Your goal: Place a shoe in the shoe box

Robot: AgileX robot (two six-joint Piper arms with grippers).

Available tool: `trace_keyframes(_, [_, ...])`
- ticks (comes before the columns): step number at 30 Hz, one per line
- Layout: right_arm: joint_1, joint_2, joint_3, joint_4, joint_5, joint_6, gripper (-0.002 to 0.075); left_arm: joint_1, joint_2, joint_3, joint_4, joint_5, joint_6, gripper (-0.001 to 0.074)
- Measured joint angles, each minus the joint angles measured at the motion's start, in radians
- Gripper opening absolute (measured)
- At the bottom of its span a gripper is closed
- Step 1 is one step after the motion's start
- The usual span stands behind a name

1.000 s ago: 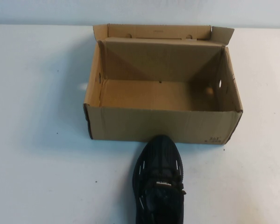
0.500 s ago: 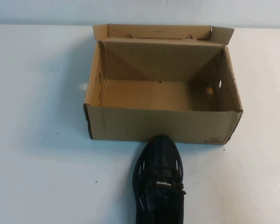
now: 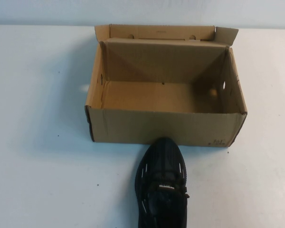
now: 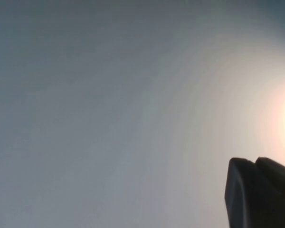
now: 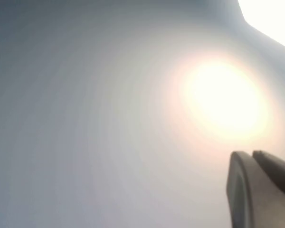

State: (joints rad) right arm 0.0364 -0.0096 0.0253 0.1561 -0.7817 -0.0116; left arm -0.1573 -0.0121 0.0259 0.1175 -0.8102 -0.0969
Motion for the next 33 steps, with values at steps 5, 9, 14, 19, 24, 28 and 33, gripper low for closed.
trace_keyframes(5, [0.0, -0.004, -0.086, 0.012, -0.031, 0.093, -0.0018, 0.0, -0.002, -0.07, 0.0, -0.092, -0.057, -0.0004])
trace_keyframes(9, [0.0, -0.004, -0.258, 0.012, 0.15, 0.218, -0.0018, 0.0, -0.002, -0.229, 0.0, 0.002, -0.071, -0.0004])
trace_keyframes(14, [0.0, 0.024, -0.479, 0.01, 0.475, 0.322, -0.0018, 0.0, -0.004, -0.411, 0.004, 0.224, -0.075, -0.0004])
trace_keyframes(19, [0.0, 0.183, -0.637, 0.004, 0.823, 0.339, -0.0018, 0.0, 0.024, -0.571, 0.004, 0.556, -0.134, -0.0004])
trace_keyframes(24, [0.0, 0.393, -0.694, 0.01, 1.141, 0.325, -0.0018, 0.0, 0.131, -0.627, 0.004, 0.932, -0.16, -0.0004])
trace_keyframes(28, [0.0, 0.466, -0.694, 0.032, 1.253, 0.236, -0.0018, 0.0, 0.195, -0.627, 0.004, 1.162, -0.147, -0.0004])
trace_keyframes(33, [0.0, 0.495, -0.697, 0.13, 1.342, 0.165, -0.0018, 0.0, 0.217, -0.618, -0.031, 1.267, -0.147, -0.0004])
